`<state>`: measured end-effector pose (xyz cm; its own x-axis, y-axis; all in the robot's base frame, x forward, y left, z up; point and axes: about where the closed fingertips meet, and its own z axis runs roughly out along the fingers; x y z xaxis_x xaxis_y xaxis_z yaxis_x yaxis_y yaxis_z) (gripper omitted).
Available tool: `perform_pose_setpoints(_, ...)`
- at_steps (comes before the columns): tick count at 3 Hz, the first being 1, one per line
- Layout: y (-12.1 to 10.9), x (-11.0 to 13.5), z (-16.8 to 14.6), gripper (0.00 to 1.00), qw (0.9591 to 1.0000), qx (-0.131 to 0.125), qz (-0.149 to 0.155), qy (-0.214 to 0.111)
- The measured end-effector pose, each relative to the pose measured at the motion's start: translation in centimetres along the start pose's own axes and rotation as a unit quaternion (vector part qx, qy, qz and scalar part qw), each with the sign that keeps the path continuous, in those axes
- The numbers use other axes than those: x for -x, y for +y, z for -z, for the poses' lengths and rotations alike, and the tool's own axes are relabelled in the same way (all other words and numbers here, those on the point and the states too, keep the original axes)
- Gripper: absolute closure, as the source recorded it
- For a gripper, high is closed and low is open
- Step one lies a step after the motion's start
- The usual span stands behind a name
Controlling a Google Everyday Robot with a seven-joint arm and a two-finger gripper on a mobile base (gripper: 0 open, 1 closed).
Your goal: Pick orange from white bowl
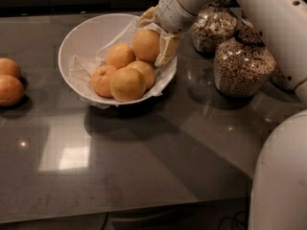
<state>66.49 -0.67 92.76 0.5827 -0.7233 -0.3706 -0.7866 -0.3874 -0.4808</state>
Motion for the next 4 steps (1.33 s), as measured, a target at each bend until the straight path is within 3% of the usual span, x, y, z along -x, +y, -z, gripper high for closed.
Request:
perform_pose_setpoints(1,-0.26,0.12,-0.79,0.25,0.9999,0.008,0.011,-0.005)
perform_pose_setpoints(2,-0.48,0.05,-1.5,0.34,0.9997,0.014,0.017,-0.008)
perform_pose_setpoints(4,-0.53,0.0,-1.63,0.77,0.9997,0.014,0.017,-0.008)
